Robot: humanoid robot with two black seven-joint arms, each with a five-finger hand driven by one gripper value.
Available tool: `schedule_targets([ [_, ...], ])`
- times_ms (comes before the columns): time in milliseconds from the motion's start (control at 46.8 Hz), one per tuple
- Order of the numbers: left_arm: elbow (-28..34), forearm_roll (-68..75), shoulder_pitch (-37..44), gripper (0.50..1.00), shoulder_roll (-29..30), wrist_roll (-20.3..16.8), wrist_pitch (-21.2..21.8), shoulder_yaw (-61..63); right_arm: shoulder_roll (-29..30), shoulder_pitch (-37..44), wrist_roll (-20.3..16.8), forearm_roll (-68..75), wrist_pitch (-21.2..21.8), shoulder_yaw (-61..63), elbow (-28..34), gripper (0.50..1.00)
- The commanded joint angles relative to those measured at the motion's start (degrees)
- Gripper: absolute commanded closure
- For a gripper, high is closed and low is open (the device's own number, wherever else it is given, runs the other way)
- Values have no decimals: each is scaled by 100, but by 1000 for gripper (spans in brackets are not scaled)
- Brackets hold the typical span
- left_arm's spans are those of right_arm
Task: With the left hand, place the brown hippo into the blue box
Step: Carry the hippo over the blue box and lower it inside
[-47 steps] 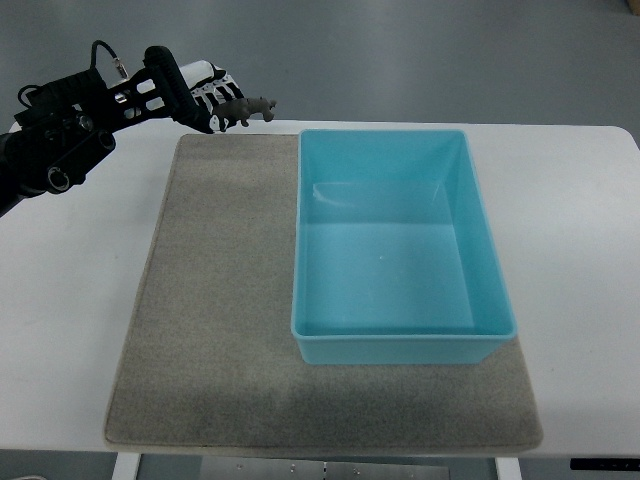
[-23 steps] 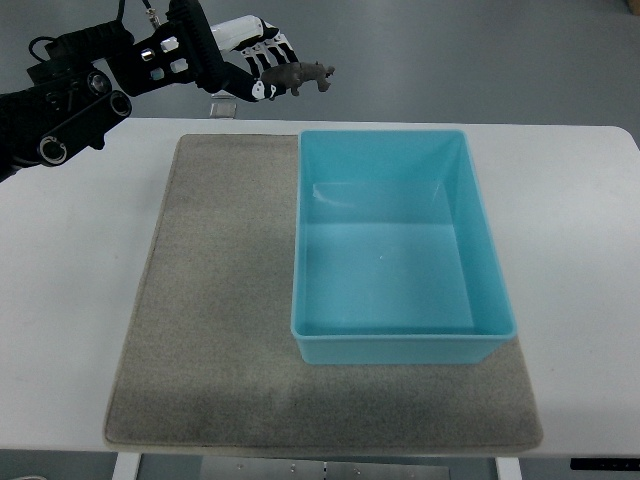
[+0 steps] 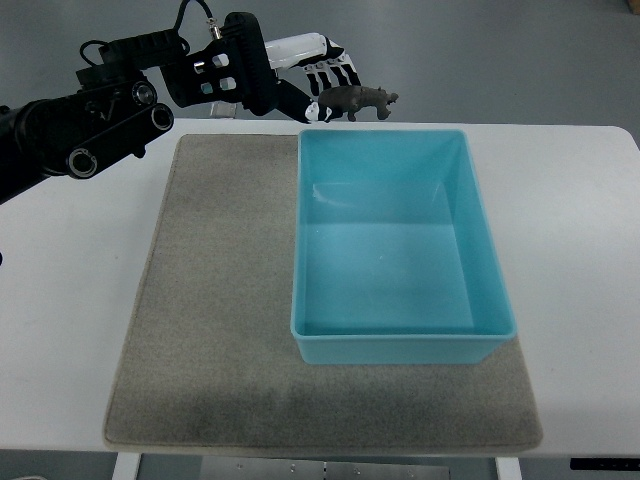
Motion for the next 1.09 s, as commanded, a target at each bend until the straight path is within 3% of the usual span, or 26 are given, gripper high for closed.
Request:
schedule_targets([
  [0,-212,14,20,1000,-8,0,0,84,0,0,0,-3,5,0,-1,564],
  [257,-670,31,20,1000,-87,0,0,436,0,0,0,-3,-4,0,-1,564],
  [1070,-599,550,293,1000,-641,0,35,1192,0,0,0,-3,5,0,-1,564],
])
